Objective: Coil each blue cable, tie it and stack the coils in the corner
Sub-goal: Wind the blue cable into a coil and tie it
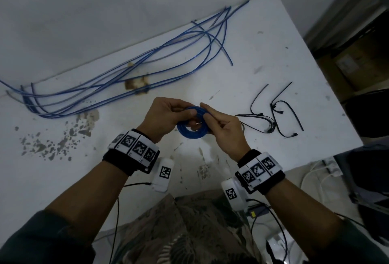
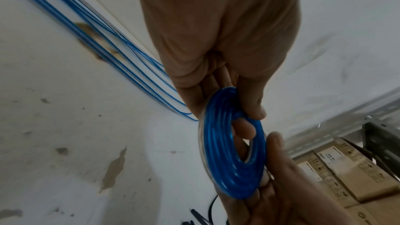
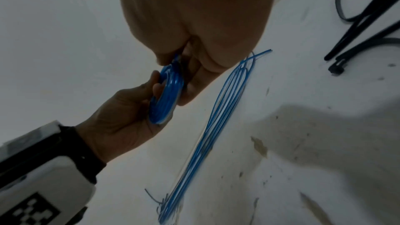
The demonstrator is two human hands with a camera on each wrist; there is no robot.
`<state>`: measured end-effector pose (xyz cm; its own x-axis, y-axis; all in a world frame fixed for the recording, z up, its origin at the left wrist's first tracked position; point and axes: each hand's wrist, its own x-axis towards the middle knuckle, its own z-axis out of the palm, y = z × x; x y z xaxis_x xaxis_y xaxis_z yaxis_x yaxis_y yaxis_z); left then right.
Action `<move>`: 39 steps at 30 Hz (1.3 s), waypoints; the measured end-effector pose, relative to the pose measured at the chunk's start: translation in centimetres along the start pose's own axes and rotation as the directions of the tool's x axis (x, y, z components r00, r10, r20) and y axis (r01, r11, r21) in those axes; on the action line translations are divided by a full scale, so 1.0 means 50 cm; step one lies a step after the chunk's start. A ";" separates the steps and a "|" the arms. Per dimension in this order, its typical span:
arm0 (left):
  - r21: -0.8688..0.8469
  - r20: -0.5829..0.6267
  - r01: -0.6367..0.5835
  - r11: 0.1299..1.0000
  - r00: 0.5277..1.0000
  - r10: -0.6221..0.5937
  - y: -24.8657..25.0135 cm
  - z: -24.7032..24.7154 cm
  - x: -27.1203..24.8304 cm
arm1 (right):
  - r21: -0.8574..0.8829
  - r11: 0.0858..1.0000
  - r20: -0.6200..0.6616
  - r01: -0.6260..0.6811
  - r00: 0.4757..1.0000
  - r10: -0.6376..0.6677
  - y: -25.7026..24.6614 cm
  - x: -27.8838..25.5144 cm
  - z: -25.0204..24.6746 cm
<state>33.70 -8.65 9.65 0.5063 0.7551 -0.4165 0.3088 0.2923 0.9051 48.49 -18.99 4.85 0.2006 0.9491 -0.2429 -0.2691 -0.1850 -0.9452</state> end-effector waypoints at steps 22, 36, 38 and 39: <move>0.237 -0.364 -0.154 0.959 0.901 0.235 -0.073 0.085 0.015 | 0.185 0.938 0.063 -0.295 0.956 0.288 -0.028 0.039 -0.005; 0.361 -0.266 -0.087 0.928 0.945 0.192 -0.107 0.087 0.020 | -0.830 0.547 -0.059 -0.109 0.992 0.109 0.057 0.010 -0.154; 0.361 -0.261 -0.070 0.930 0.950 0.173 -0.115 0.091 0.018 | -0.955 0.295 0.036 -0.014 0.986 0.164 0.092 0.000 -0.186; 0.358 -0.260 -0.064 0.931 0.951 0.165 -0.116 0.093 0.017 | -0.973 0.229 0.076 0.032 0.980 0.184 0.104 -0.002 -0.196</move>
<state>36.08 -12.41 3.65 0.3235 0.9193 -0.2243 0.5435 0.0136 0.8393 56.29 -22.54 -2.20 0.0755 0.9156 -0.3950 0.8611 -0.2596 -0.4371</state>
